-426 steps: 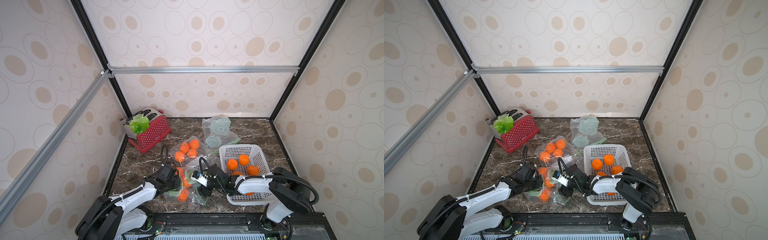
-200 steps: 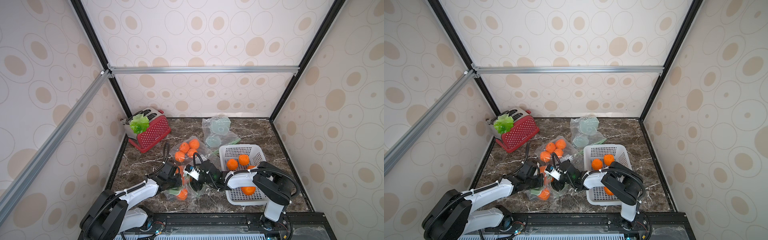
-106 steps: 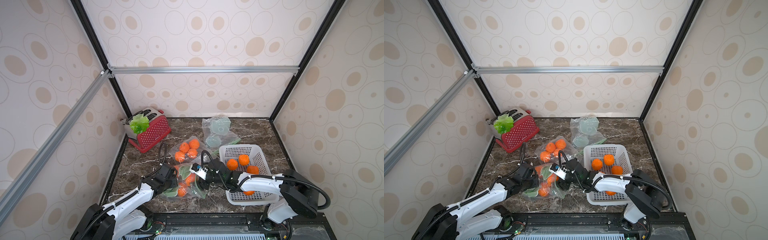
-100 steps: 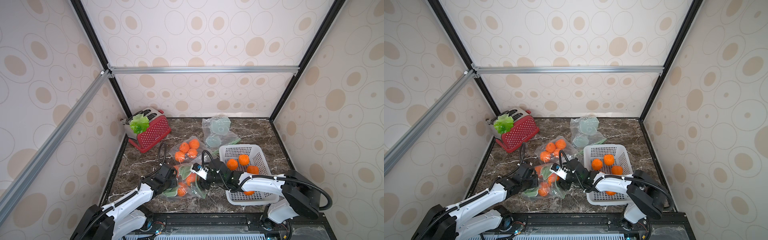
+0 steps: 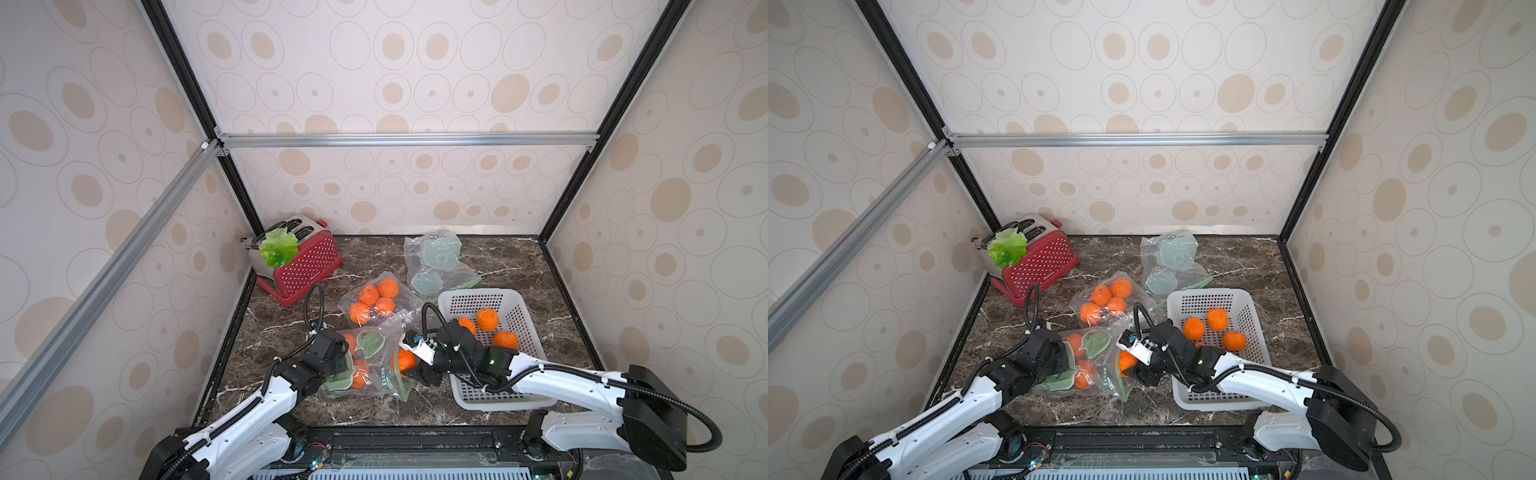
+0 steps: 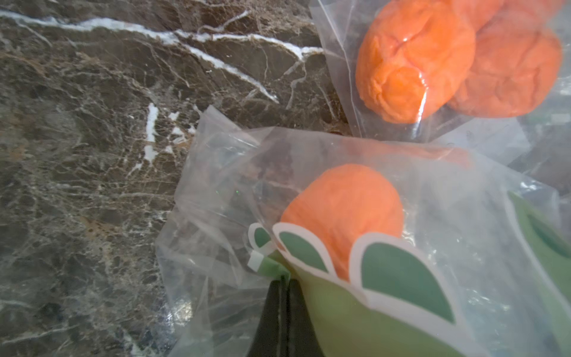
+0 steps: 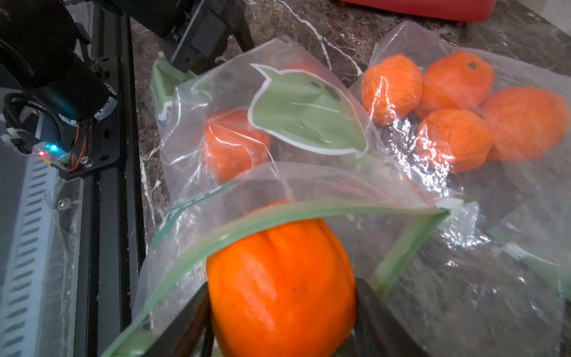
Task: Open the zip-top bag and take out the orange
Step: Pick up the orange from the zipper food storage bag, then place the orange in the basket.
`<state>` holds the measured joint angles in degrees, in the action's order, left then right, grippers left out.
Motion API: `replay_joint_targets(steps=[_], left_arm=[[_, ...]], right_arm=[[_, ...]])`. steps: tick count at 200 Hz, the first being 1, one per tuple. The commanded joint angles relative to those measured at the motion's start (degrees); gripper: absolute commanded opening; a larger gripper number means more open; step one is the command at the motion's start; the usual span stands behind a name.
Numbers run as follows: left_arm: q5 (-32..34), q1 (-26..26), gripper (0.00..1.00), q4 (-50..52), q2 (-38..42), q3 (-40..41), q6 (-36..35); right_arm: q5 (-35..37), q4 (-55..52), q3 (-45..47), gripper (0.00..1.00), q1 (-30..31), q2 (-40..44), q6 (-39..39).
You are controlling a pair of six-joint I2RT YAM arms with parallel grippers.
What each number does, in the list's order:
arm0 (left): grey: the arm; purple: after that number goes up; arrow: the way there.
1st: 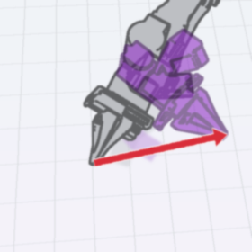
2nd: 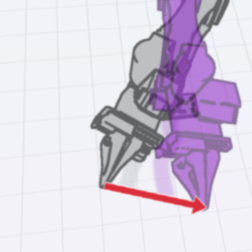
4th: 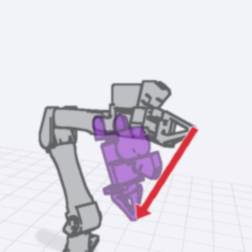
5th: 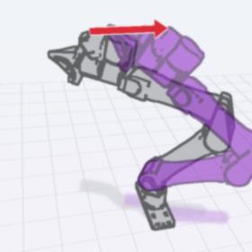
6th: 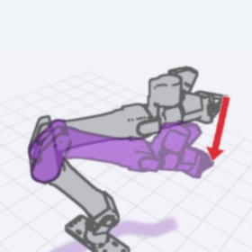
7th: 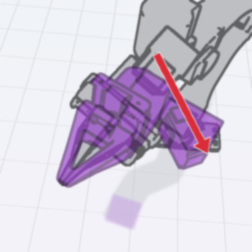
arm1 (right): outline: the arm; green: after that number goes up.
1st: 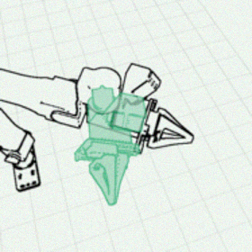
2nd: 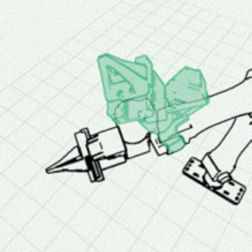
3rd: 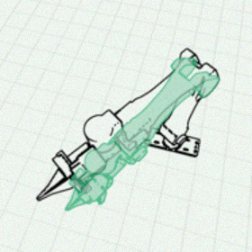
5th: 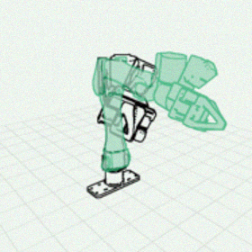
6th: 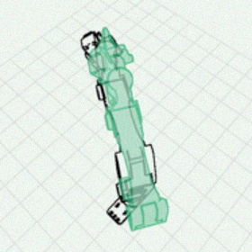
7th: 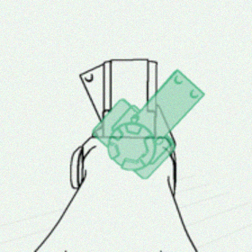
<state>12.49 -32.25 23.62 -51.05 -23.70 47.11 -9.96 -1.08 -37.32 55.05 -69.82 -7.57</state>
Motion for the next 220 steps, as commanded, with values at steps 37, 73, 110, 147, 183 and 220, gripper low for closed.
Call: replay_joint_targets(steps=[37,73,110,147,183,220], left_arm=[[3.24,-0.23,0.00,1.90,2.87,0.72,0.99],[3.22,-0.25,0.00,2.09,4.42,1.08,0.36],[3.46,-0.26,0.00,3.20,4.46,0.41,-0.22],[2.17,-0.19,0.00,2.62,4.83,0.77,-0.22],[1.42,-0.21,0.00,2.99,5.25,0.33,-0.35],[2.18,-0.19,0.00,3.54,6.49,0.06,-0.71]], right_arm=[[19.26,-10.57,-1.48,0.47,-1.84,10.48,7.49],[26.45,-14.95,-0.80,0.47,-5.79,18.71,12.37],[32.72,-22.54,-1.97,0.47,-15.28,21.07,17.60],[28.51,-16.13,-2.38,0.45,-22.11,15.29,18.42],[24.65,-9.38,-7.56,0.46,-22.87,3.39,16.70],[21.76,-5.57,-11.11,0.45,-25.19,-5.53,16.75]])
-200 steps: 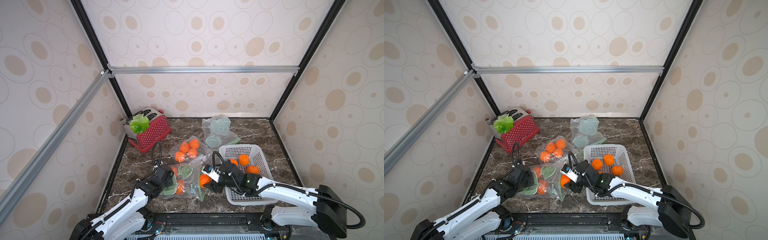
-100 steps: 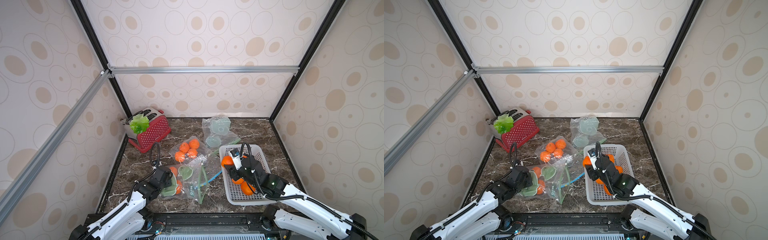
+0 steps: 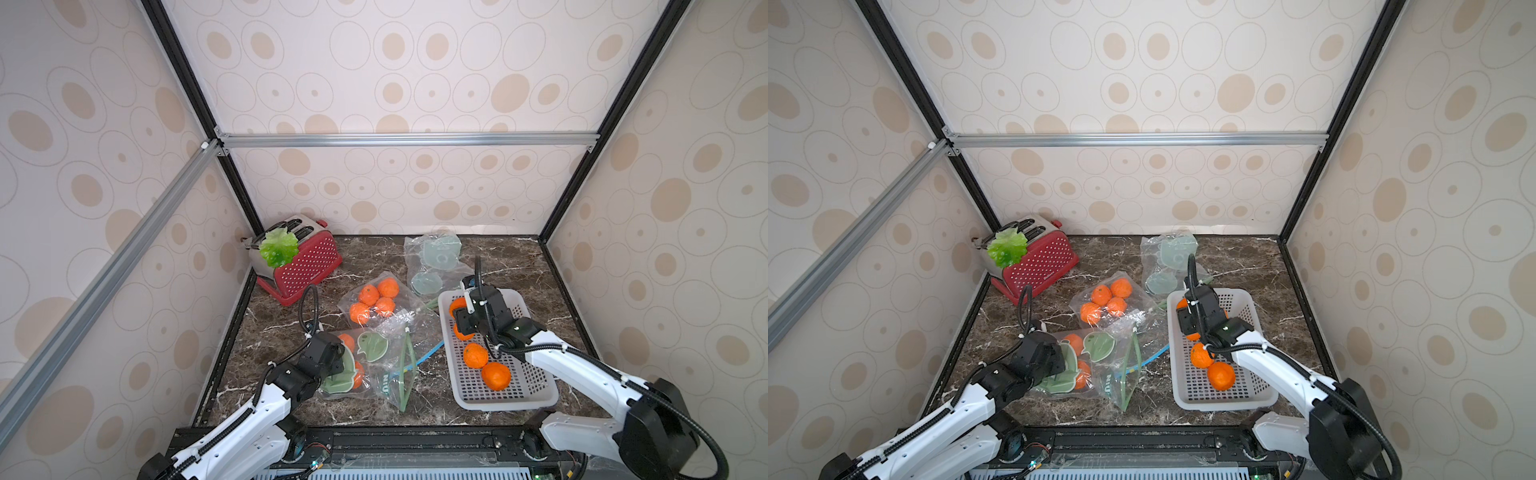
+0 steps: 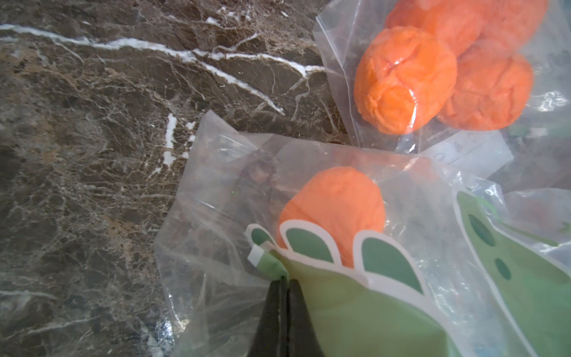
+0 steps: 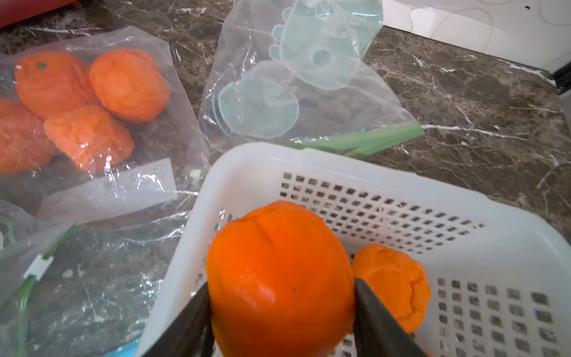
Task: Open the zip-top bag and take out the orange
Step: Place the orange in the basket.
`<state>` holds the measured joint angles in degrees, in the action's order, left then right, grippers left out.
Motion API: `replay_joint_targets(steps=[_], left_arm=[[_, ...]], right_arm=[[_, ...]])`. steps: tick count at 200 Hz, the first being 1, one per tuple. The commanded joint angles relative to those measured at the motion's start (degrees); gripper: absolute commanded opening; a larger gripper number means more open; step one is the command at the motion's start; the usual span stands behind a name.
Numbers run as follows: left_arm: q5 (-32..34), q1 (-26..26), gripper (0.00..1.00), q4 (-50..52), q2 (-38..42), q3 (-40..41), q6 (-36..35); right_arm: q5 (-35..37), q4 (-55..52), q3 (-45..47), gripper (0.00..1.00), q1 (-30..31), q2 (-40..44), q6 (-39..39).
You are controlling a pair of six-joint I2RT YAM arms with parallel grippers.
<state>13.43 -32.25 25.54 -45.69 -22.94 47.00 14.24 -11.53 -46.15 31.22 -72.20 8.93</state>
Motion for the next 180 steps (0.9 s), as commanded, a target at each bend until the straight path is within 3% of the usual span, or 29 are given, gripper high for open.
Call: replay_joint_targets(steps=[1,70,139,180], left_arm=[[1.29,-0.18,0.00,1.62,1.13,-0.70,-0.60],[0.98,-0.18,0.00,1.35,1.75,-0.06,-0.40],[1.31,-0.19,0.00,1.38,2.71,0.88,-0.51],[0.99,-0.22,0.00,0.91,2.54,0.88,-0.51]], right_arm=[[-2.54,5.00,-2.32,0.45,-1.40,-3.40,0.23],[-6.66,6.42,-0.03,0.43,-3.88,-10.21,1.82],[-6.27,-2.51,1.88,0.44,-4.02,-6.78,0.55],[-8.69,-0.11,-0.24,0.57,-4.01,-9.62,1.40]])
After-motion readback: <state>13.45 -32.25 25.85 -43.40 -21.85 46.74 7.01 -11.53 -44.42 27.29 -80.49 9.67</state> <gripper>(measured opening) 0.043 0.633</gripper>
